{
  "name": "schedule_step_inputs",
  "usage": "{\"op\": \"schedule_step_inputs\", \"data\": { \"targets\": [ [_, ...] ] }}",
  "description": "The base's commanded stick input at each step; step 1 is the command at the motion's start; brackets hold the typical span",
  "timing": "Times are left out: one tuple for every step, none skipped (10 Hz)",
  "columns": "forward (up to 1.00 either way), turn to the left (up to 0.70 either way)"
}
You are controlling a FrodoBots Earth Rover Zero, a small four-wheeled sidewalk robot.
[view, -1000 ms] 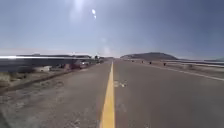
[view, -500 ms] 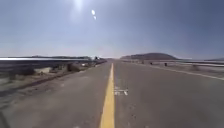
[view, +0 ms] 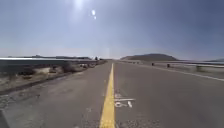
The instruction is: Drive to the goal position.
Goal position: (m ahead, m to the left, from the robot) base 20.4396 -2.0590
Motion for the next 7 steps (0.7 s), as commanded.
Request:
{"op": "schedule_step_inputs", "data": {
  "targets": [
    [0.85, 0.00],
    [0.85, 0.00],
    [0.85, 0.00],
    [0.85, 0.00],
    [0.85, 0.00],
    [0.85, 0.00],
    [0.85, 0.00]
  ]
}}
